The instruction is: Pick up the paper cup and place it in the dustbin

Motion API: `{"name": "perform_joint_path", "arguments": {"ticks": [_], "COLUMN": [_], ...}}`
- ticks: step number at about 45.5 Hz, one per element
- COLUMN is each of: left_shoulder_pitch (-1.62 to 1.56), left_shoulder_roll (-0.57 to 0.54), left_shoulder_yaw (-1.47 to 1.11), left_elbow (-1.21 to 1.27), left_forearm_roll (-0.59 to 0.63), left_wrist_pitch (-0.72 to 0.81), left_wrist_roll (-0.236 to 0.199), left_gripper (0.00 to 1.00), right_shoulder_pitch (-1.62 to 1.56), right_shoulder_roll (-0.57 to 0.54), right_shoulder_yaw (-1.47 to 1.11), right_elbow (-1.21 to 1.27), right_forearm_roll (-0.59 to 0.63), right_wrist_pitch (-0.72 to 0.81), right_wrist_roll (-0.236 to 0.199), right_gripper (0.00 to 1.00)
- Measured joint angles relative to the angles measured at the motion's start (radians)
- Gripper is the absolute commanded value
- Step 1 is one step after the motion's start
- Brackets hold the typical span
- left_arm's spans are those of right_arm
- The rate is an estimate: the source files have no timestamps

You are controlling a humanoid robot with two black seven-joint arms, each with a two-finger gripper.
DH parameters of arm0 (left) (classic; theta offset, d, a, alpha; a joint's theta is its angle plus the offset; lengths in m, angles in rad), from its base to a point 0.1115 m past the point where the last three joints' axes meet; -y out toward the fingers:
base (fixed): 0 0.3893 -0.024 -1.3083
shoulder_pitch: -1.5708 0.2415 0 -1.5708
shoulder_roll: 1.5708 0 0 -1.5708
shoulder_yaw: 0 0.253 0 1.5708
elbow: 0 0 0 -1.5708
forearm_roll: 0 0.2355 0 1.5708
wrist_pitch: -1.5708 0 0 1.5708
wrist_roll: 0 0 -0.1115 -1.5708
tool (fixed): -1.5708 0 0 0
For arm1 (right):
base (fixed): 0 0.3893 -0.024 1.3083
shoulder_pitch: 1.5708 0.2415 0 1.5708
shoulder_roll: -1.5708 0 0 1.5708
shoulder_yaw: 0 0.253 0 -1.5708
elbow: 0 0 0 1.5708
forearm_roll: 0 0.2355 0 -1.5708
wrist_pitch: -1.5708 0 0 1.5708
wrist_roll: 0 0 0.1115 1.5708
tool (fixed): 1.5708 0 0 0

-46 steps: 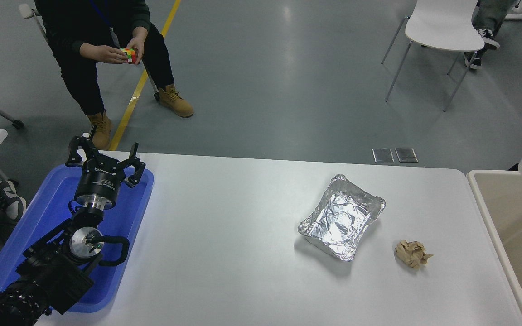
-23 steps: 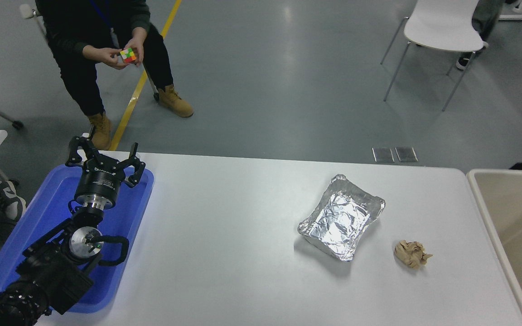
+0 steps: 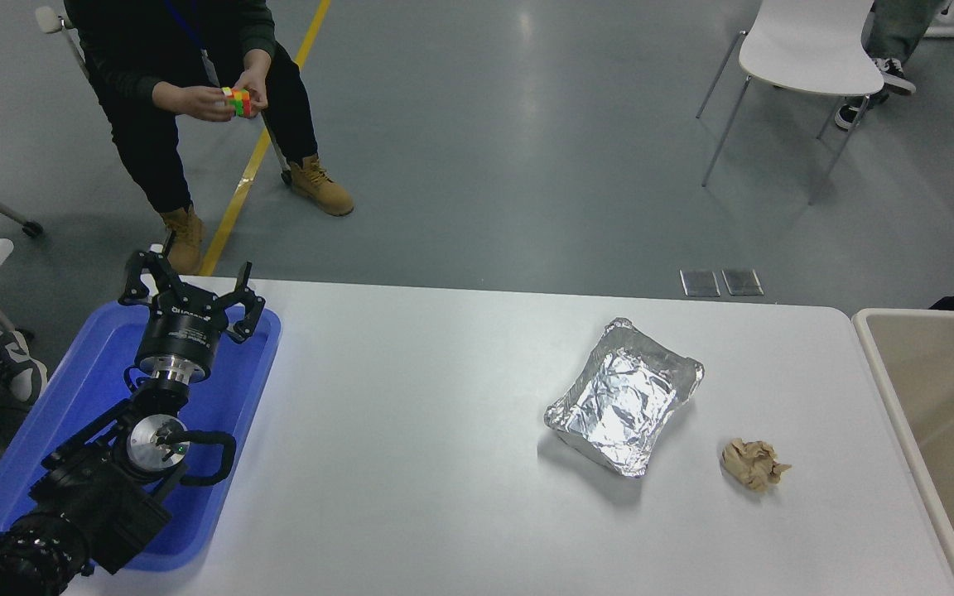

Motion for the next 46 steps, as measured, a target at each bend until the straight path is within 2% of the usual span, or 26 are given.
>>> {"name": "perform_joint_path", "arguments": {"ticks": [10, 19, 30, 42, 43, 44, 45, 46], "left_shoulder_pitch": [0.000, 0.000, 0.000, 0.000, 0.000, 0.000, 0.000, 0.000], "left_shoulder_roll": [0.000, 0.000, 0.000, -0.001, -0.001, -0.001, -0.001, -0.001], "left_shoulder_yaw": [0.000, 0.000, 0.000, 0.000, 0.000, 0.000, 0.000, 0.000], "left_elbow": [0.001, 0.001, 0.002, 0.002, 0.002, 0.002, 0.002, 0.002], "left_forearm_roll": [-0.001, -0.001, -0.001, -0.001, -0.001, -0.001, -0.001, -0.001], "left_wrist_pitch": [0.000, 0.000, 0.000, 0.000, 0.000, 0.000, 0.000, 0.000], "left_wrist_roll": [0.000, 0.000, 0.000, 0.000, 0.000, 0.000, 0.000, 0.000], "left_gripper": [1.00, 1.00, 1.00, 1.00, 1.00, 1.00, 1.00, 1.00], "right_shoulder_pitch": [-0.173, -0.279, -0.366, -0.404, -0.405, -0.407, -0.408, -0.410], "right_shoulder_roll": [0.107, 0.201, 0.300, 0.362, 0.364, 0.367, 0.370, 0.374], "right_shoulder_yaw": [0.049, 0.121, 0.202, 0.238, 0.239, 0.241, 0.242, 0.244], "right_elbow": [-0.052, -0.069, -0.077, -0.079, -0.079, -0.079, -0.079, -0.079], "right_forearm_roll": [0.210, 0.327, 0.383, 0.399, 0.399, 0.400, 0.400, 0.401], "right_wrist_pitch": [-0.160, -0.268, -0.352, -0.396, -0.398, -0.400, -0.402, -0.404], "right_wrist_roll": [-0.064, -0.115, -0.143, -0.151, -0.151, -0.151, -0.152, -0.152], "right_gripper": [0.00, 0.00, 0.00, 0.00, 0.10, 0.39, 0.89, 1.00]}}
